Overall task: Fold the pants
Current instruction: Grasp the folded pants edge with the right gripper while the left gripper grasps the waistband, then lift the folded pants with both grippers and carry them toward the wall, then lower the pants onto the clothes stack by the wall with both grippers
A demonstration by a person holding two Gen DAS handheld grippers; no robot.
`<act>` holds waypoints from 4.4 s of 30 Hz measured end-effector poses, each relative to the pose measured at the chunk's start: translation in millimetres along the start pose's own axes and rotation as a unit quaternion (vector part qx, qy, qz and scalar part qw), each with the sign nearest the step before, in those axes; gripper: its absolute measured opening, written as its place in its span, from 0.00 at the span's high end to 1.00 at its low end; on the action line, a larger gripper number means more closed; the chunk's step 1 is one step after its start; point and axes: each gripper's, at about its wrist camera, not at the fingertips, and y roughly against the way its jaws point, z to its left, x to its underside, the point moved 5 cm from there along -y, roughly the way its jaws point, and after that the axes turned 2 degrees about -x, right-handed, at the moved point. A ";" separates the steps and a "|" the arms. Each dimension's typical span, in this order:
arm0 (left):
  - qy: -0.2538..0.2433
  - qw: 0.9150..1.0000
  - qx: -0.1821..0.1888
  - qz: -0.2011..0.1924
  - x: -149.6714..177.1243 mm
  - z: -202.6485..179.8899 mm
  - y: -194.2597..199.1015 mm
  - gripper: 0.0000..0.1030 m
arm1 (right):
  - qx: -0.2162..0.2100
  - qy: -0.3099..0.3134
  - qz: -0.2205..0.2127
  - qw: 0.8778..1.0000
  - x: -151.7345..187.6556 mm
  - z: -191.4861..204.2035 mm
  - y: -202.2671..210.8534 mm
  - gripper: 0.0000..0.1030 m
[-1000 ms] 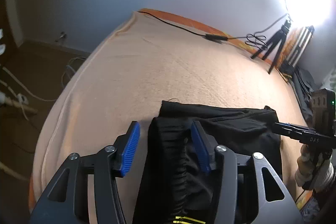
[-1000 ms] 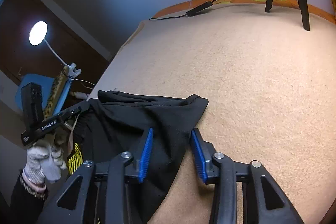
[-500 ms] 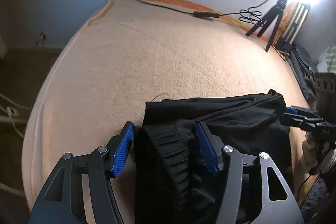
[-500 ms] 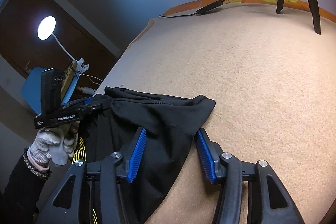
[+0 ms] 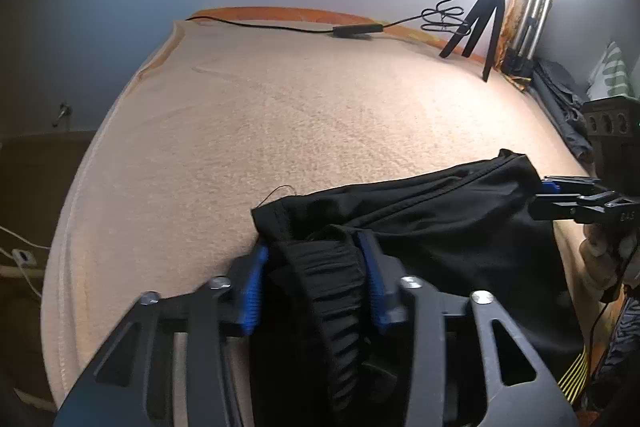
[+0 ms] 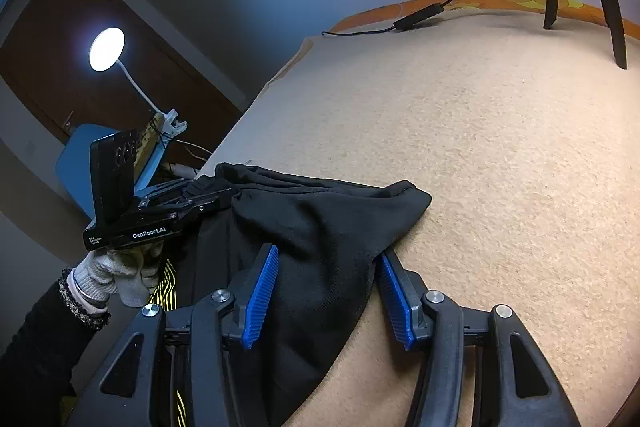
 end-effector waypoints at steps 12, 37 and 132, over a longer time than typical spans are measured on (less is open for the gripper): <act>0.032 0.999 0.015 -0.014 0.0 8.6 3.5 0.76 | 0.014 0.017 0.024 0.999 -1.8 12.1 -18.7 0.88; 0.077 0.982 0.051 -0.162 -17.0 -23.7 104.8 0.80 | 0.099 0.224 -0.097 0.965 -12.6 130.9 87.2 0.96; -0.082 0.984 0.072 -0.144 -266.9 -526.8 -116.2 0.69 | 0.162 -0.074 -0.137 0.974 4.2 -299.8 483.3 0.59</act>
